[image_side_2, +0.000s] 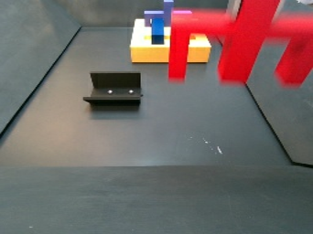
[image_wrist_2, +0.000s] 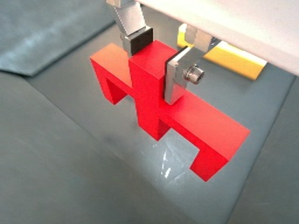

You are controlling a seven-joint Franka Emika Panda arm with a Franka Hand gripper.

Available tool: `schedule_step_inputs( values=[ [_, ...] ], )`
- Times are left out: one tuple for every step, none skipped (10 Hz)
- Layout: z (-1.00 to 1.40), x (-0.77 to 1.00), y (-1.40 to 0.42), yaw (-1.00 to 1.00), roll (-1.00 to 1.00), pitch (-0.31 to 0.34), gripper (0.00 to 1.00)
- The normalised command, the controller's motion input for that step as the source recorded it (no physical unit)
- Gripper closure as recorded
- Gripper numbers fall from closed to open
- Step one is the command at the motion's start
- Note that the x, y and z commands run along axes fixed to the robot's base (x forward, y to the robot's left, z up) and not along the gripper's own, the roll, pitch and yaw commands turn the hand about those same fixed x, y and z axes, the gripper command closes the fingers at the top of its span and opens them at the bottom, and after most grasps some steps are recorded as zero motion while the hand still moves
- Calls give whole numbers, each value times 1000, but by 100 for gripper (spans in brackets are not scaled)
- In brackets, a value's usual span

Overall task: Pick up the red object. Move up. Move to above the board. Insert the red object.
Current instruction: Move to above the board.

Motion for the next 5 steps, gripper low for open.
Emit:
schedule_step_inputs(
  values=[
    [491,36,8,-1,-5,97,100],
    [229,32,0,2,8,76,100],
    [138,168,-1400,263,-100,214,100],
    [129,164,-1400,247,-87,204,100],
    [128,158,-1400,157,-13,117,100]
  ],
)
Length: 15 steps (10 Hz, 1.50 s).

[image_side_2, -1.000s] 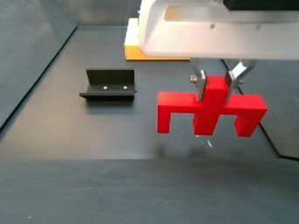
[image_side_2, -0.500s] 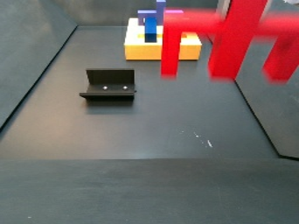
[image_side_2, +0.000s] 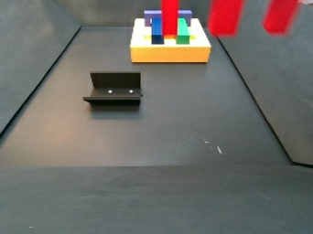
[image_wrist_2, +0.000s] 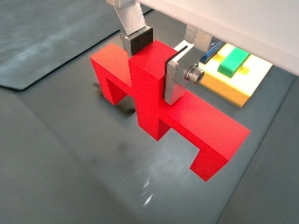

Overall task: Pick up the red object. Move up. Move to above the board. Insert the red object.
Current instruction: Move to above the board, then insert the red object.

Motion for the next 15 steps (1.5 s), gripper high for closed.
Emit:
schedule_step_inputs(
  values=[
    [127,156,-1400,109,-36,64,100],
    [129,154,-1400,52,-22,23,100],
    [134,154,-1400,31,0,19,100],
    [133,152,-1400,21,-2,19,100],
    [136,153,-1400,15,-5,21,100],
    [147,157,-1400,12,-17,37,100],
    [152,163,-1400,10,14,60,100],
    [155,179,-1400,4,6,88,100],
    [159,207,-1400,7,-10,118,100],
    [164,232,-1400,8,6,143,100],
    [181,276,-1400,12,11,156,100],
    [98,171,-717,8,17,161,100],
    [47,108,-257,11,20,136,100],
    [38,80,-169,8,18,104,100],
    [-3,63,0,0,0,0,100]
  ],
)
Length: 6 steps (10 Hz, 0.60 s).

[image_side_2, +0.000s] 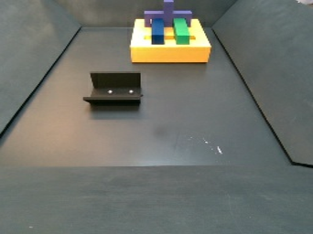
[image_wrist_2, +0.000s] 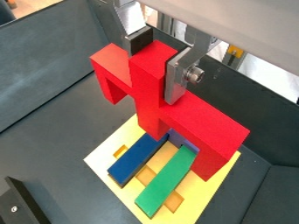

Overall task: Pick up the red object. Move up. Move to above the board. Insert the red object.
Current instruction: Insert the red object.

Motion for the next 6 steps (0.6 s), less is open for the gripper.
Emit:
schedule_step_inputs(
  values=[
    [-326,394,0,-140,-11,0,100],
    [-1000,403,231,-83,0,-29,100],
    [-1000,474,317,-63,84,0,100],
    [-771,529,283,-71,266,0,100],
    [-491,146,0,69,384,59,100],
    [-471,-3,0,271,401,20,100]
  ],
)
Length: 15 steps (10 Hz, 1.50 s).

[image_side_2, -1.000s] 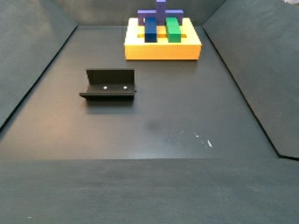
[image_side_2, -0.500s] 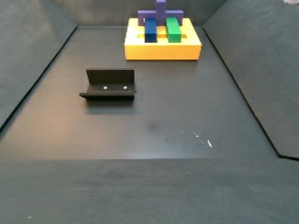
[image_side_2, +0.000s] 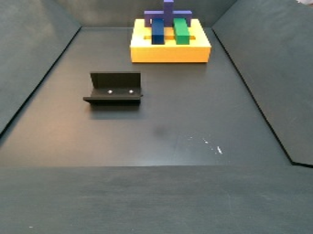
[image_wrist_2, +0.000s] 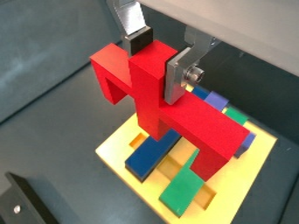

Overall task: Pick up the red object. Move up. Move to above the board. Insert the red object.
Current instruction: Insert the red object.

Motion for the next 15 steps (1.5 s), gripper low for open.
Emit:
schedule_step_inputs(
  values=[
    [-809,-231,0,60,294,-20,100],
    [-520,-369,0,0,73,-63,100],
    [-729,-377,0,0,119,-83,100],
    [-786,-471,0,-43,81,-207,100],
    [-569,-451,0,0,3,-247,100],
    [-214,-80,-14,0,44,-86,100],
    [0,80,0,0,99,107,100],
    [-6,146,0,0,61,70,100],
    [-143,217,-34,0,137,36,100],
    [-249,191,-23,0,160,0,100],
    [-169,343,-63,0,169,27,100],
    [-83,429,-60,0,144,51,100],
    [-189,71,-69,0,157,0,100],
    [-94,-54,-60,0,141,0,100],
    [-54,-100,-17,0,101,0,100]
  ],
)
